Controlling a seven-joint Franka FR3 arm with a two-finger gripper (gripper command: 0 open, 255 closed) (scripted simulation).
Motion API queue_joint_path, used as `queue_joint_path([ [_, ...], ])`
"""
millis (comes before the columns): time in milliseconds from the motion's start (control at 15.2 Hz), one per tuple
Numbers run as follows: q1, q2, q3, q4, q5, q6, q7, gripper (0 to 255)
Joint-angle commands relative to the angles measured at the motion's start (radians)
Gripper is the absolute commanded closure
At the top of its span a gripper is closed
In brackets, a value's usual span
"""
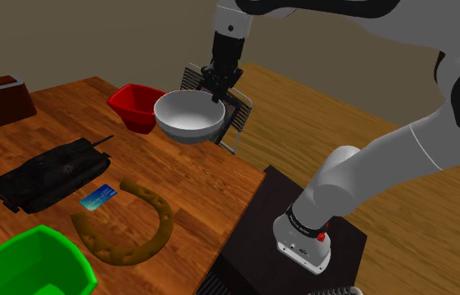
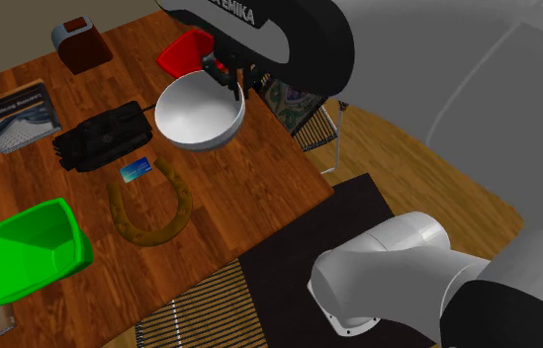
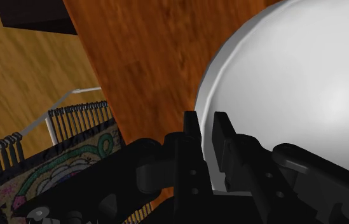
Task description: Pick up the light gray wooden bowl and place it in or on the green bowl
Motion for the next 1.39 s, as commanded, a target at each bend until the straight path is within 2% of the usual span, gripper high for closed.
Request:
queue_joint_path([
  [0,0.014,-0.003,0.025,0.011,0.014,-0.010,0.037,255],
  [726,0.105,0.066,0.221,0.129,0.089,-0.017,0.312,255],
  [1320,0.167,0.228,0.390,0.324,0.075,-0.016,0.560,255],
])
